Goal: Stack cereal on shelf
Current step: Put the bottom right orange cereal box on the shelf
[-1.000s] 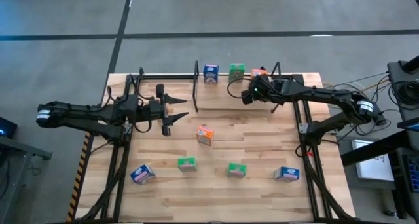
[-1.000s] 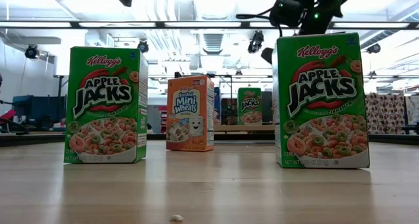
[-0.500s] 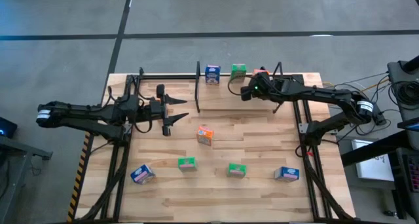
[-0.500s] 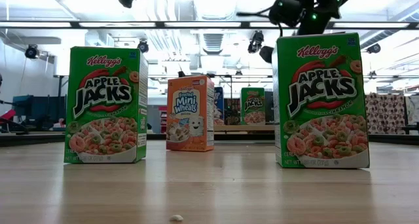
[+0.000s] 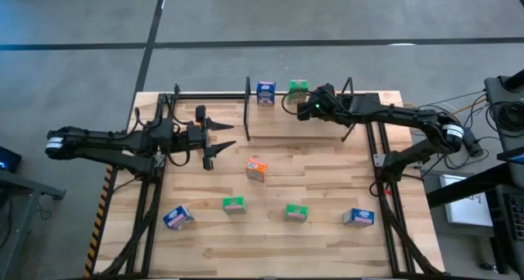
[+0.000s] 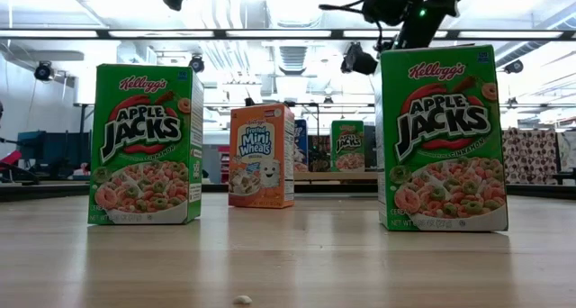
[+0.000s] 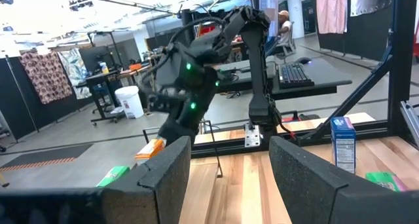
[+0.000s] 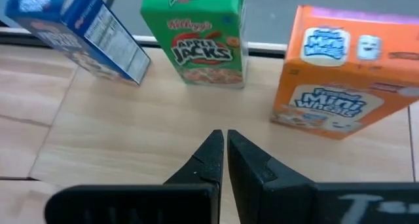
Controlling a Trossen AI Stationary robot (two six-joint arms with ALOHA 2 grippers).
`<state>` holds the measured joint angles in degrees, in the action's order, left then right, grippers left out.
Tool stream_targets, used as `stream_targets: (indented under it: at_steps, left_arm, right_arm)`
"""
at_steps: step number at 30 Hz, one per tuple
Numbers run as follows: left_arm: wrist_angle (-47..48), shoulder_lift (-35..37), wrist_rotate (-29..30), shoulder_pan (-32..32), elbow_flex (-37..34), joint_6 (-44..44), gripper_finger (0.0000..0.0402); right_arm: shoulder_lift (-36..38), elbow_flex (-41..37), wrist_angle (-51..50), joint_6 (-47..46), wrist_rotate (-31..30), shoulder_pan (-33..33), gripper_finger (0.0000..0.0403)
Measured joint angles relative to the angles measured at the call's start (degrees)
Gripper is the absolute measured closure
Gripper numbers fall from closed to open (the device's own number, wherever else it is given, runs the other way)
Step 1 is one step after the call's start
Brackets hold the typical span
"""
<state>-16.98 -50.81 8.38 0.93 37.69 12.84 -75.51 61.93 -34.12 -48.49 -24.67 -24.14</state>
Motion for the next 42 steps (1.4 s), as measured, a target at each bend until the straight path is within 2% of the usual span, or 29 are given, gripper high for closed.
stream_targets:
  at_steps: [3,10,17,26,42]
  left_arm:
    - [-0.1,0.0,0.0,0.0,0.0,0.1,0.021]
    - [-0.1,-0.4,0.0,0.0,0.0,0.1,0.021]
    - [-0.1,-0.5,0.0,0.0,0.0,0.2,0.021]
    - [0.6,-0.5,0.0,0.0,0.0,0.1,0.021]
    - [0.7,-0.5,0.0,0.0,0.0,-0.3,0.021]
  right_arm:
    - [-3.7,0.9,-1.6,0.0,-0.2,0.0,0.0391]
    - [-14.2,6.6,-15.2,-0.9,-10.0,-0.9,0.0391]
    - [-20.6,11.8,-16.6,0.7,-13.4,-0.8,0.0391]
    - [-21.3,14.2,-18.6,1.2,-14.6,-0.8,0.0391]
    - [-21.0,13.6,-19.7,3.7,-22.6,-1.0,0.0391]
